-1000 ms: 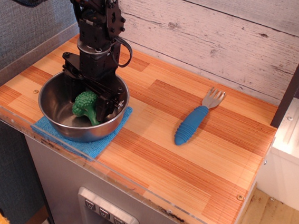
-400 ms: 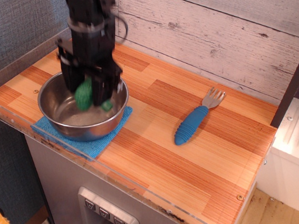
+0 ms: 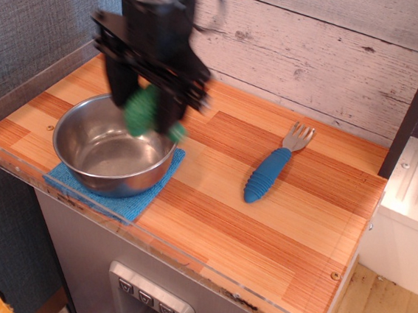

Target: Put the broccoli in front of the fork.

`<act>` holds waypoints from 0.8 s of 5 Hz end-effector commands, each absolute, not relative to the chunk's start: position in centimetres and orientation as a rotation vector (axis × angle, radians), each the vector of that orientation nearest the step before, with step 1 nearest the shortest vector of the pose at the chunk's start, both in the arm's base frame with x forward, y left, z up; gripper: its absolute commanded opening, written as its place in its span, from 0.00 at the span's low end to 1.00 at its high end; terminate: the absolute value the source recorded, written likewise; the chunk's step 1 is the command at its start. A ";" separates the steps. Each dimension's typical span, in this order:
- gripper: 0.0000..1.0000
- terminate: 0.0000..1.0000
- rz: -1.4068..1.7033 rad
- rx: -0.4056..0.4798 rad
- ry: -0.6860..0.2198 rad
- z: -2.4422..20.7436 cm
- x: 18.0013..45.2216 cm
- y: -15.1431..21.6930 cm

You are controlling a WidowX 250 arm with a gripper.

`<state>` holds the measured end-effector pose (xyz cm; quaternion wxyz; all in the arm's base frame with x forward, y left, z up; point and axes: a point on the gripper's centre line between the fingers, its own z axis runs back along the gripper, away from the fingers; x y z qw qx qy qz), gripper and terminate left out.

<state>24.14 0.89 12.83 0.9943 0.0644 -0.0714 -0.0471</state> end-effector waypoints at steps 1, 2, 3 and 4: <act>0.00 0.00 -0.105 0.013 -0.118 10.7 22.3 -5.5; 0.00 0.00 -0.080 -0.110 -0.149 8.1 23.6 -6.7; 0.00 0.00 -0.040 -0.086 -0.154 6.5 25.0 -6.8; 0.00 0.00 -0.040 -0.022 -0.163 5.6 25.7 -6.9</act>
